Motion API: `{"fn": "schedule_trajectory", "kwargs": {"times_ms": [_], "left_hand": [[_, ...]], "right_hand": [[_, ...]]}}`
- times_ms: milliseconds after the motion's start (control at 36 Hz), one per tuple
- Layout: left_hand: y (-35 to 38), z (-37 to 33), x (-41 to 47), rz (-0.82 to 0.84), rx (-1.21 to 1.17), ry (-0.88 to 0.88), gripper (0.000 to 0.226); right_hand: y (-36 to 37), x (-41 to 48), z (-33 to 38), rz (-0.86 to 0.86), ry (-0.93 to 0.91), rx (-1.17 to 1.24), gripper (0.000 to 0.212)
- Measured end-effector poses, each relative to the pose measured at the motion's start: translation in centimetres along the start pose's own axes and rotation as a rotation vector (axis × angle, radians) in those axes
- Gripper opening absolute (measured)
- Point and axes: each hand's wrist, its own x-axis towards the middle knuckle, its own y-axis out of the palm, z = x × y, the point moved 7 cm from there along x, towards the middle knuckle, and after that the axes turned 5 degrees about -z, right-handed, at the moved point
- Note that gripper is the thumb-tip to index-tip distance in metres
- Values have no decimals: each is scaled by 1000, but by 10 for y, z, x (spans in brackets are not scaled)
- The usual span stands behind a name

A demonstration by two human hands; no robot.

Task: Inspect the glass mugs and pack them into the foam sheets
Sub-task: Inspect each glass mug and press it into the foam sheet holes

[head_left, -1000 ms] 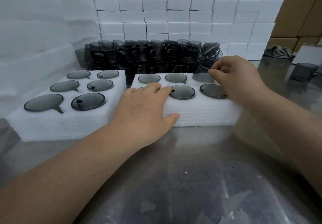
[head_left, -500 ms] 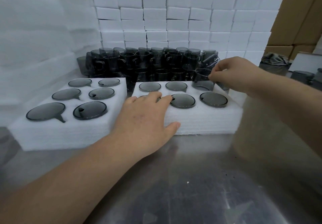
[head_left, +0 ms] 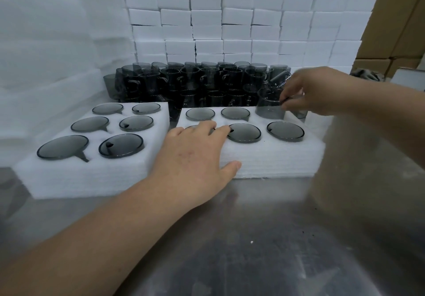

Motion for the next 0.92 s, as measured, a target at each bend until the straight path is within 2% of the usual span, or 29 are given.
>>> {"fn": "schedule_trajectory", "kwargs": {"times_ms": [83,139,195,445,611,750,917], "left_hand": [[0,0,-1,-2,-5,-3,73],[-1,0,-1,-3,-6,-2,73],[0,0,-1,-4,-6,-3,72],[0,0,0,-7,-8,0,71],[-1,-1,0,-8,-8,3,71],[-1,-1,0,-13,4,5,70],[-1,-1,0,-21,5,14,69]], "right_hand": [[-5,3,7,-80,-67,-40,7],[-3,5,13,-26,-74,-50,8],[1,8,15,19,-61,-70,19],[1,23,18,18,82,41,41],[4,39,28,29,110,-154,53],[8,46,27,10,187,-313,51],[17,52,32,-3,211,-400,36]]}}
